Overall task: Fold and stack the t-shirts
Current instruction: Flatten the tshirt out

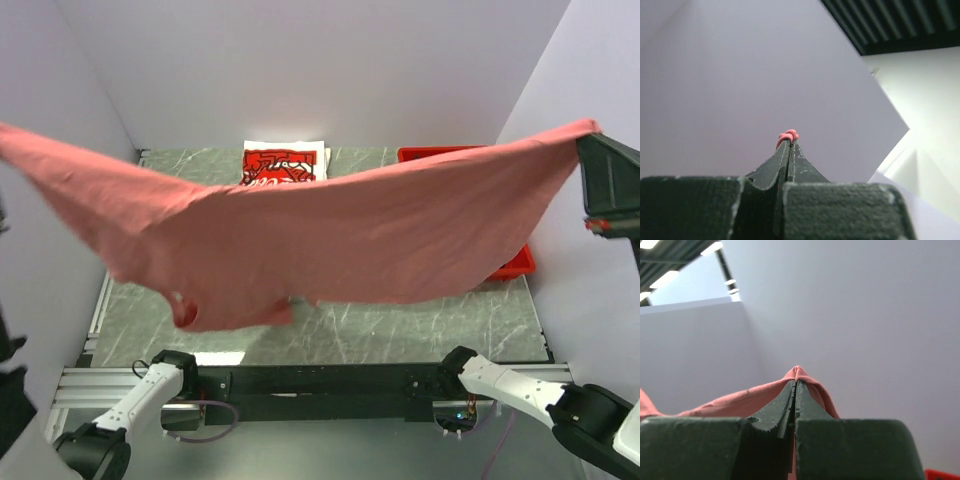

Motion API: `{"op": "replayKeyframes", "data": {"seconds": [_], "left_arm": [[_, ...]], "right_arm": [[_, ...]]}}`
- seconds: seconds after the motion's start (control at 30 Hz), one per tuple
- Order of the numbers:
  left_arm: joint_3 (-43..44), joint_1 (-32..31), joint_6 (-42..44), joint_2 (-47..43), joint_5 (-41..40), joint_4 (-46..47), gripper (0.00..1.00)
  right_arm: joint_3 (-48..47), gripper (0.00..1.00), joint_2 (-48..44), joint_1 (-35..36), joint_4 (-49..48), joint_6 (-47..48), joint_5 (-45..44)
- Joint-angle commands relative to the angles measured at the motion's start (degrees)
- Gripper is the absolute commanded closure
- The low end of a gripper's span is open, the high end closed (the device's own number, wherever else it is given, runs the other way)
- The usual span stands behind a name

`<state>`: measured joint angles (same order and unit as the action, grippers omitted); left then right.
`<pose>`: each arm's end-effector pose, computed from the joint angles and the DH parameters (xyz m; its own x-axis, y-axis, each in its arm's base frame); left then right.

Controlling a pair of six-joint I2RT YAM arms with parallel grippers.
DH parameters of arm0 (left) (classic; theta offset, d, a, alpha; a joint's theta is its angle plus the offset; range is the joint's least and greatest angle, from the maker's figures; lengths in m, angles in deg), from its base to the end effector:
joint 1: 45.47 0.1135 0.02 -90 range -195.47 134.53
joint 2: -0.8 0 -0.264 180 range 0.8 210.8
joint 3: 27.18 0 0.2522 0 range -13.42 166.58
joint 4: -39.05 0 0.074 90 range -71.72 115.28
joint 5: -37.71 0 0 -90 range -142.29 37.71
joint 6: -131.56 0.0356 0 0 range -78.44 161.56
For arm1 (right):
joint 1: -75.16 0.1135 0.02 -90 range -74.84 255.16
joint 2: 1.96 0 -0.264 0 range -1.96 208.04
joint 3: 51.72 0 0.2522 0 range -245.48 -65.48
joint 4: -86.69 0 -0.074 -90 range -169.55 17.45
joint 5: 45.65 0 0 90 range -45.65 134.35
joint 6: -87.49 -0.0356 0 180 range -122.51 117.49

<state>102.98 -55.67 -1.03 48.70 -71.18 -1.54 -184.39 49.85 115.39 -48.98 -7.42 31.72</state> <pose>-0.0399 0.0189 0.6309 0.5294 -0.7458 -0.4043 0.3909 0.6374 -0.6640 -0.0070 -0.0161 0.6347 0.4103 0.4565 -0.7895 -0.5332 0.8224 0.1985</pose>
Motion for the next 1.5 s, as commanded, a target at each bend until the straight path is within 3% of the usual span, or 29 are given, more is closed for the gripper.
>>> {"op": "replayKeyframes", "data": {"seconds": [0.0, 0.17, 0.37, 0.5, 0.73, 0.87, 1.03, 1.13, 1.23, 1.47], "left_arm": [[2.1, 0.3, 5.3, -2.7, -0.3, 6.2, 0.99], [10.7, 0.3, 8.5, -1.1, -1.3, 3.6, 0.99], [8.3, 0.3, 11.6, -0.5, -3.7, 6.5, 0.99], [-1.5, 0.2, 15.5, 0.4, -7.9, 12.2, 0.99], [-23.0, 0.3, 24.4, 5.9, -18.5, 25.9, 0.99], [-38.0, 0.3, 26.1, 10.2, -19.6, 35.7, 0.99], [-45.9, 1.4, 26.3, 24.2, -23.6, 39.9, 0.99], [-46.4, 4.3, 23.0, 36.2, -20.6, 39.7, 0.99], [-41.5, 6.3, 21.2, 48.5, -15.9, 38.8, 0.99], [-33.4, 7.6, 21.7, 62.4, -10.7, 40.5, 0.99]], "right_arm": [[-1.0, 1.00, -1.1, -0.2, 0.2, -1.7, 8.2], [-0.4, 1.00, -2.9, -0.3, 0.0, -3.5, 12.4], [2.7, 1.00, -3.5, -0.3, -0.3, -4.2, 11.2], [14.1, 1.00, -4.0, -0.2, -4.3, -4.3, 6.2], [33.0, 1.00, 1.0, -0.8, -15.9, -2.9, -12.0], [42.5, 1.00, 7.1, -7.7, -20.3, -7.2, -6.7], [51.0, 1.00, 19.5, -12.7, -29.6, -11.9, 0.1], [50.9, 1.00, 30.7, -16.7, -30.5, -15.2, 4.1], [44.6, 1.00, 42.1, -20.9, -30.5, -17.5, 11.4], [30.7, 1.00, 57.4, -23.7, -26.6, -15.2, 15.8]]}}
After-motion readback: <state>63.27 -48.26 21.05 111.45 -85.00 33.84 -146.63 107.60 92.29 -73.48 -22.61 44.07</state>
